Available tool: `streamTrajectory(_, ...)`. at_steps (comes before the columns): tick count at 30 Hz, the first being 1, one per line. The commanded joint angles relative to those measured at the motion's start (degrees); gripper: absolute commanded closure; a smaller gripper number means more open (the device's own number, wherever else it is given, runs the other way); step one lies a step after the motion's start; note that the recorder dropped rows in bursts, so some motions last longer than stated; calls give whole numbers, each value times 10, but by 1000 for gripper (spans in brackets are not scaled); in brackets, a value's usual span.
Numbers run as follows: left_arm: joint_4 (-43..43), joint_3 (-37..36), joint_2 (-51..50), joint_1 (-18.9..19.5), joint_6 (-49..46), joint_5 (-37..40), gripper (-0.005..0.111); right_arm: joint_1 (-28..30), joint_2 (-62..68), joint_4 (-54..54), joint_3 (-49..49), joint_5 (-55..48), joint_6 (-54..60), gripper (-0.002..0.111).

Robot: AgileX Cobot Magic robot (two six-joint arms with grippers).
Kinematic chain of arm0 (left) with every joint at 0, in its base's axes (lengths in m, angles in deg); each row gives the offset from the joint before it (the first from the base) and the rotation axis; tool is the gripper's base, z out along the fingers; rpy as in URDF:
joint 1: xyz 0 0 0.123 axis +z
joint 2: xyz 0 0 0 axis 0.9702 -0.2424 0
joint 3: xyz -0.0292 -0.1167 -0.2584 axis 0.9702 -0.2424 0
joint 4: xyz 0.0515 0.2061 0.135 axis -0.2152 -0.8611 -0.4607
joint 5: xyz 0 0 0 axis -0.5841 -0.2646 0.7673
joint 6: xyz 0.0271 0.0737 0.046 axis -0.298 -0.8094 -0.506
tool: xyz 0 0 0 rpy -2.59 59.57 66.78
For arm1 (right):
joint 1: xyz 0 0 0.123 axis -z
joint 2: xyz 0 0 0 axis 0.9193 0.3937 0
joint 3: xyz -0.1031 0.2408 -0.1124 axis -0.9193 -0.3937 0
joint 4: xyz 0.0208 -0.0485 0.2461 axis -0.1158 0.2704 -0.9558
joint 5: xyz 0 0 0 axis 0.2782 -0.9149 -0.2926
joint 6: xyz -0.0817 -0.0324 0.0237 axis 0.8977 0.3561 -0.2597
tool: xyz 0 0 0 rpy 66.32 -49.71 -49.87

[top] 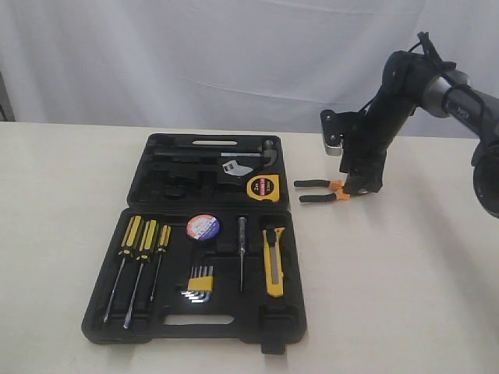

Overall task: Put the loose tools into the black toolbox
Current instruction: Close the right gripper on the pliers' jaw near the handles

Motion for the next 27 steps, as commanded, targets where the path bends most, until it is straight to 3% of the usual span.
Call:
streamTrajectory(1, 6, -1, 1, -3, 2, -5, 107, 1, -6, -6, -2, 0, 5, 56)
streamTrajectory(8, 6, -1, 1, -3, 2, -5, 107, -1, -6, 5, -3, 0, -3, 56)
streamTrajectory(13, 6, -1, 1, -3, 2, -5, 107, -12, -6, 30, -19, 0, -4, 47)
streamTrajectory(21, 6, -1, 1, -3, 2, -5, 107, -12, 8, 25, -24, 0, 9, 47)
streamTrajectory(24, 6, -1, 1, -3, 2, -5, 107, -12, 19, 28, -23, 0, 5, 52)
streamTrajectory(27, 6, -1, 1, -3, 2, -5, 107, -12, 20, 23, -23, 0, 4, 69)
